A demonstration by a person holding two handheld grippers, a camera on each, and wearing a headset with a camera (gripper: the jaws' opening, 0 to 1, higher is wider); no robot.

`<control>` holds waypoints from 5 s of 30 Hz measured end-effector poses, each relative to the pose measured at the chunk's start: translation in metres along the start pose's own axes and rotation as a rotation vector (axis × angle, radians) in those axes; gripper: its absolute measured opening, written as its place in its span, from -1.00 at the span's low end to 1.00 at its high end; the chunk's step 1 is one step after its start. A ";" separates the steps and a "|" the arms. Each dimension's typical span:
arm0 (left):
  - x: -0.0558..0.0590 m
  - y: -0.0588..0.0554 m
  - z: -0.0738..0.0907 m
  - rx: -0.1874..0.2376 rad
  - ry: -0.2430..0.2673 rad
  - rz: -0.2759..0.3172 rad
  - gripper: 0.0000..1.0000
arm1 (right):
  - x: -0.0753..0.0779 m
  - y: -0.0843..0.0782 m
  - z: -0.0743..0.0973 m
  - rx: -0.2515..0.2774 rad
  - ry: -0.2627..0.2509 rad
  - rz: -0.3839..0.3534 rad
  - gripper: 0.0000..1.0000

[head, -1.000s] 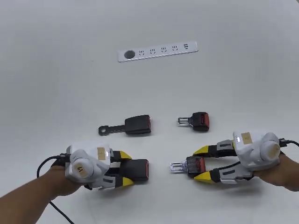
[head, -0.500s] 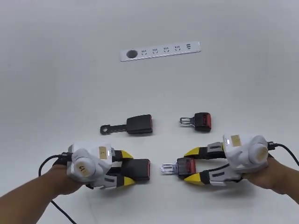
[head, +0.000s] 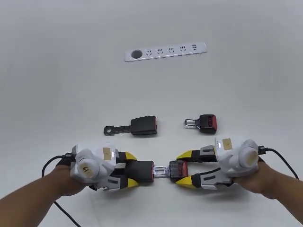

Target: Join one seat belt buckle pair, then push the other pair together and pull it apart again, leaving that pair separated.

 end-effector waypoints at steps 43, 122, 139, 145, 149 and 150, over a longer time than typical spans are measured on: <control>0.000 -0.002 -0.001 -0.001 -0.017 -0.038 -0.32 | 0.001 0.016 -0.023 -0.030 -0.009 -0.011 -0.32; -0.003 -0.009 0.004 0.091 -0.079 -0.032 -0.33 | 0.001 0.017 -0.027 -0.050 -0.043 0.051 -0.33; 0.001 0.000 0.007 0.037 -0.073 0.044 -0.09 | -0.001 0.030 -0.029 -0.097 -0.086 0.060 -0.04; -0.005 0.005 0.016 0.026 -0.038 0.080 0.32 | 0.001 0.035 -0.022 -0.078 -0.122 0.010 0.34; -0.012 0.015 0.024 0.054 0.002 0.085 0.43 | 0.002 0.039 -0.016 -0.073 -0.146 0.021 0.40; -0.014 0.016 0.025 0.059 0.012 0.083 0.46 | 0.002 0.041 -0.015 -0.065 -0.148 0.021 0.41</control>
Point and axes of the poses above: the centre of the closed fingertips' face, and the gripper's own axes: z roughly backward along the fingers, x roughly to its right, y roughly out of its top, the point moved 5 cm from there along z, roughly backward along the fingers, and after that the axes turned 12 degrees about y, right-handed, at the moved point
